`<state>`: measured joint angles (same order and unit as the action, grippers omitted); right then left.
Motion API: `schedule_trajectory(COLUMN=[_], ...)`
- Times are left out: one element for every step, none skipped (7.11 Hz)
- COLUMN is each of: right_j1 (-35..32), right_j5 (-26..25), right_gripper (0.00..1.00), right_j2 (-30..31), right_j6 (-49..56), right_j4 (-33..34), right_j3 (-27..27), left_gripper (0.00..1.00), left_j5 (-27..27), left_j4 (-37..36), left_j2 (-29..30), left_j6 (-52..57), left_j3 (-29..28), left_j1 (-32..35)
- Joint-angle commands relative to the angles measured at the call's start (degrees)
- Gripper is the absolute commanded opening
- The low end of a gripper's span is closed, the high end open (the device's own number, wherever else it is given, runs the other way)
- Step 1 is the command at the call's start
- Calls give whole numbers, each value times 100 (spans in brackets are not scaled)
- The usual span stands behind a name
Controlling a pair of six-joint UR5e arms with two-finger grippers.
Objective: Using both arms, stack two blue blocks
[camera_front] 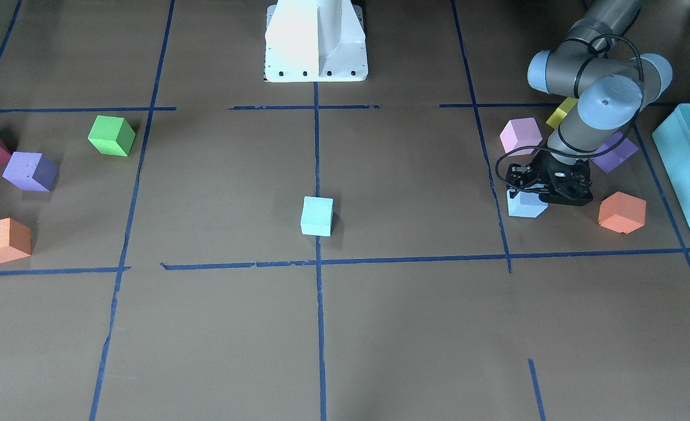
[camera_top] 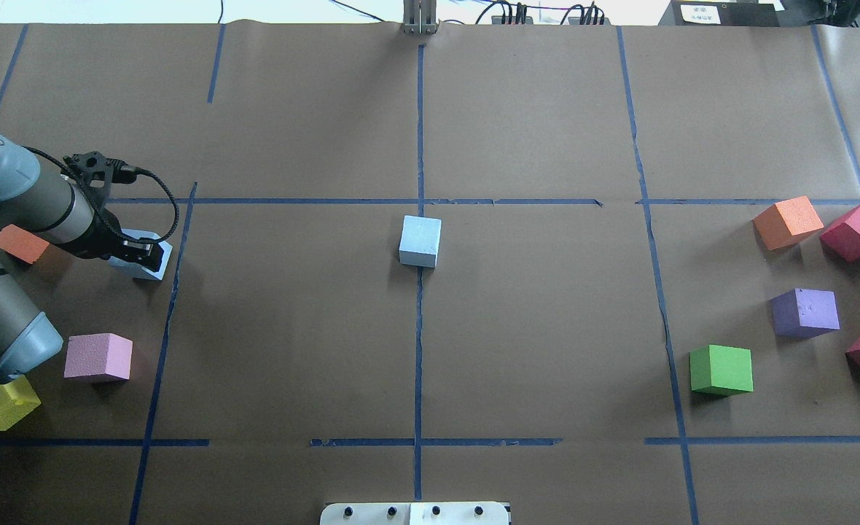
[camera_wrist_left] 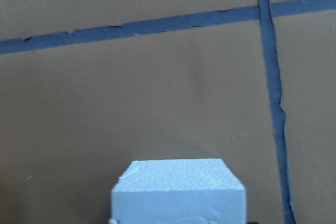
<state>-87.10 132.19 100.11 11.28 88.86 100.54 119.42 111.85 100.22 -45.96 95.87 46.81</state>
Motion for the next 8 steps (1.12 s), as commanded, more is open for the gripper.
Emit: schedule_trajectory(right_j1=[0,0,0,0,0,0,0,0], right_j5=[0,9,0,0,9,9,9,9], right_gripper=[100,100,100,100,100,100,100,100], right_j2=[0,0,0,0,0,0,0,0], right_j6=[-3,-3,-3,-3,-12,-12,-12,-12], right_j4=[0,0,0,0,0,0,0,0], right_j3=[19,19,19,10,10,10,10,10], left_gripper=[39,40,41,41,41,41,41,41], left_j5=[12,-6,-15,-15,-23,-24,-224,-669], left_j4=[-920,-2225,-3030,-3090,-3065,-3047,-3021,-2716], left_j2=[713,1492,2292,2735,3253,3780,4177,4381], left_j6=[-18,-27,-88,-402,-683,-773,-913,-1054], left_j3=[254,491,476,354,66,-424,-838,-1190], left_j1=[39,30,-14,-136,-477,-584,-873,-1128])
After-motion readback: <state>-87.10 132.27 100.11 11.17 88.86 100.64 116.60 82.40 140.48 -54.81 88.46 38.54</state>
